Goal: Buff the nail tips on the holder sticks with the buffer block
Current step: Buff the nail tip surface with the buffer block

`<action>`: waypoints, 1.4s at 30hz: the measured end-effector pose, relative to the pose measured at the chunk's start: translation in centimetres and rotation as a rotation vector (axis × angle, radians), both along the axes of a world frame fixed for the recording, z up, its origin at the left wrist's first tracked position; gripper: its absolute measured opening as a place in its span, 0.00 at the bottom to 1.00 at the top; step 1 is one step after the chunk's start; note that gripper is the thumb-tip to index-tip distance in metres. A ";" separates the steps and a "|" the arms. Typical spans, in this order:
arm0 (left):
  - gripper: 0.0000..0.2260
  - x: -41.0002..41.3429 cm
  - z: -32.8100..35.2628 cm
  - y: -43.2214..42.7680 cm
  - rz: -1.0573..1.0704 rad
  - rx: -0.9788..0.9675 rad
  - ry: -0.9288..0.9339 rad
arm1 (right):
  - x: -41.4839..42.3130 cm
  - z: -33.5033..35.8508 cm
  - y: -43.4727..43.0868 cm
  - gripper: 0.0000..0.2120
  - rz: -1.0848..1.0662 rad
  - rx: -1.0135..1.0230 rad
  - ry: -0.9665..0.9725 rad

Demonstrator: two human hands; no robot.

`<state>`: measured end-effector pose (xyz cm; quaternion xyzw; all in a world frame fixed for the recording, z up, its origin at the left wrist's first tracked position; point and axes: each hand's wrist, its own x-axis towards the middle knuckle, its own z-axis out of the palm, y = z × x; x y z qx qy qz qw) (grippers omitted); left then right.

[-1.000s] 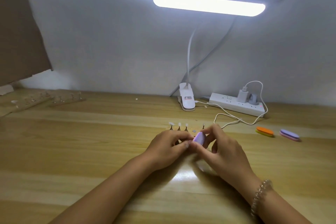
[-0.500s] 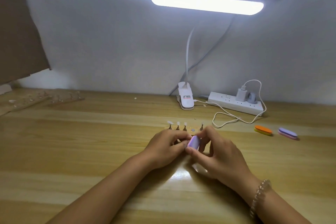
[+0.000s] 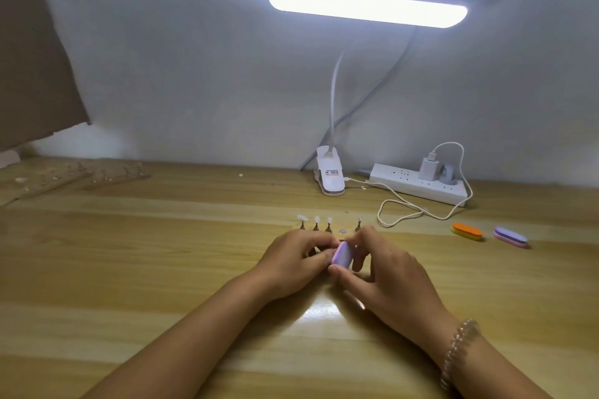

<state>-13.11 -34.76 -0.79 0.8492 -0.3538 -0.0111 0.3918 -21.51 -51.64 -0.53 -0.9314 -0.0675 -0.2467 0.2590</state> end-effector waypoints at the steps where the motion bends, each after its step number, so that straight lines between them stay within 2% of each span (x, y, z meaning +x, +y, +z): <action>1: 0.07 0.0 0.0 -0.1 0.004 0.001 -0.004 | 0.0 0.2 0.0 0.17 -0.011 0.021 0.014; 4: 0.07 0.1 0.0 -0.1 0.013 0.004 -0.008 | 0.6 0.4 -0.6 0.17 -0.101 0.129 0.001; 8: 0.08 0.1 -0.1 0.0 0.008 -0.009 0.007 | 0.0 0.2 0.2 0.19 -0.016 0.030 0.010; 11: 0.07 0.2 -0.1 -0.1 0.018 -0.012 0.011 | 0.5 0.5 -0.3 0.18 -0.106 0.119 0.020; 16: 0.07 0.2 -0.1 0.0 0.001 -0.034 0.029 | 0.0 0.0 0.3 0.19 -0.066 -0.019 -0.029; 20: 0.07 0.2 -0.2 -0.1 -0.001 -0.043 0.033 | 0.5 0.2 -0.4 0.18 -0.164 0.054 -0.020; 24: 0.07 0.3 -0.3 0.0 -0.009 -0.063 0.035 | 0.0 0.0 0.1 0.18 -0.051 -0.017 -0.032; 28: 0.07 0.2 -0.1 -0.2 0.004 -0.072 0.030 | 0.5 0.2 -0.5 0.17 -0.120 0.084 -0.015; 32: 0.07 0.2 -0.1 0.0 -0.005 -0.086 0.041 | -0.1 0.0 0.1 0.18 -0.028 -0.005 -0.021; 36: 0.07 0.1 0.0 -0.1 -0.005 -0.097 0.049 | 0.6 0.3 -0.7 0.20 -0.128 0.137 0.003; 40: 0.07 0.1 0.0 0.1 -0.008 -0.123 0.057 | 0.0 0.0 -0.1 0.19 -0.038 0.027 0.015; 42: 0.08 0.0 0.1 0.0 -0.008 -0.137 0.065 | 0.2 0.2 -0.3 0.19 -0.081 0.087 0.020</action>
